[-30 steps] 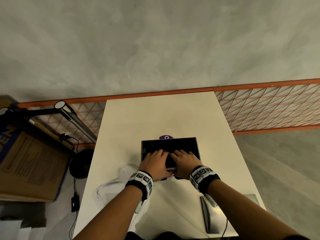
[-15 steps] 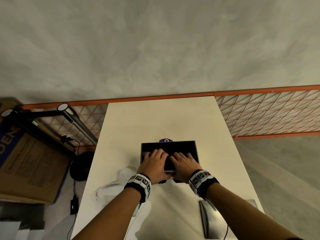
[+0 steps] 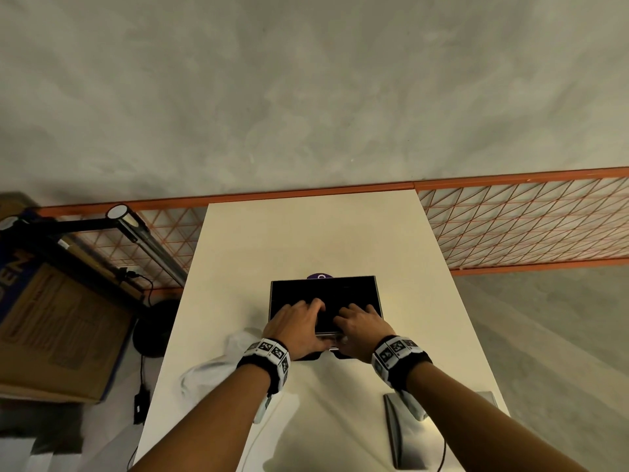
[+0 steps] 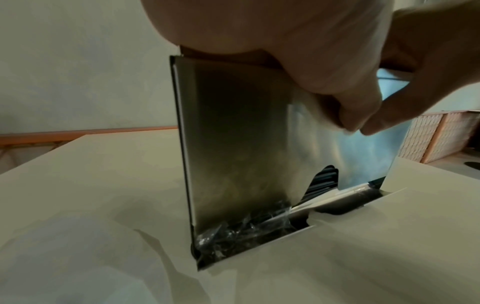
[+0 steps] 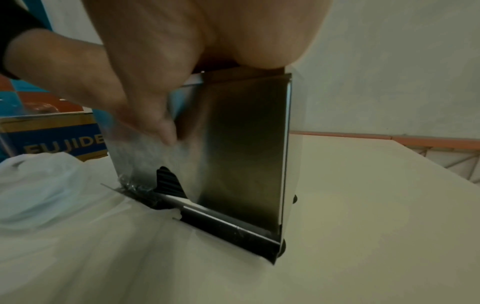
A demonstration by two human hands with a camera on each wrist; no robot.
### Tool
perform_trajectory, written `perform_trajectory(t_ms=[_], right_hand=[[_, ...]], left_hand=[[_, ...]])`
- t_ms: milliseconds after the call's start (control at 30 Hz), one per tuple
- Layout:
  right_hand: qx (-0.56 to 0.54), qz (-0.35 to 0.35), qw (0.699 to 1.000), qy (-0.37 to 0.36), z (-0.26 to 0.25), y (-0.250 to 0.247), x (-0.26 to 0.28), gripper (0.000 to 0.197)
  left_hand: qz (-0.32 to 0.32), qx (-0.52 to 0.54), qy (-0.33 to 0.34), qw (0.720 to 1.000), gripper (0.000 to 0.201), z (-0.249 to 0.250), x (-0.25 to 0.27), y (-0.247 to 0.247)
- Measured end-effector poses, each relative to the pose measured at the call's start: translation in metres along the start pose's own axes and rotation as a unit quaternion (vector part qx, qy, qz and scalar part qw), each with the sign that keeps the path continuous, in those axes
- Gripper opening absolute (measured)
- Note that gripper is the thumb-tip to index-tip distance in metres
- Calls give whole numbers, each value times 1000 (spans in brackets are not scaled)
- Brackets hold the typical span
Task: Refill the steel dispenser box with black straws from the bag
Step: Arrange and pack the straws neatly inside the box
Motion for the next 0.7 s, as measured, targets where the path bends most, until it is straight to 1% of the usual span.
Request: perform_trajectory(t_ms=[67, 133, 200, 267, 300, 367, 400, 467, 567, 633, 700], right_hand=[[0, -1, 1000, 10, 1, 1, -1, 49], [-5, 15, 1000, 16, 3, 2, -2, 60], [-12, 35, 999, 7, 4, 2, -1, 70], [-40, 59, 997, -7, 6, -2, 2, 76], [-75, 72, 995, -8, 8, -6, 3, 76], [-156, 95, 983, 2, 14, -14, 5, 69], [-170, 98, 980, 10, 15, -17, 3, 66], [-130, 85, 987, 36, 12, -14, -2, 62], [-30, 40, 996, 70, 7, -1, -9, 61], [21, 9, 998, 57, 1, 4, -13, 56], [41, -4, 998, 50, -3, 4, -13, 49]], left_hand=[[8, 0, 12, 1000, 76, 2, -1, 0], [20, 1, 27, 999, 78, 2, -3, 0], [33, -10, 37, 999, 80, 2, -4, 2], [52, -27, 42, 997, 80, 2, -3, -1], [64, -37, 44, 996, 80, 2, -2, -2], [83, -51, 47, 994, 86, 4, -1, -4], [93, -53, 49, 993, 90, 3, 0, -5], [104, -41, 59, 992, 96, 3, 0, -6], [88, -18, 73, 993, 95, 3, -1, -3], [58, -10, 72, 996, 96, 2, -4, 1], [27, 6, 66, 997, 94, 1, -7, 7]])
Point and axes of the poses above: each hand's wrist, its own x-axis away from the middle knuckle, its own y-axis out of the palm, z = x × y, the point moved 9 cm from there along -x, towards the middle knuckle, and after that the axes turned 7 degrees about -z, right-handed, at the moved point
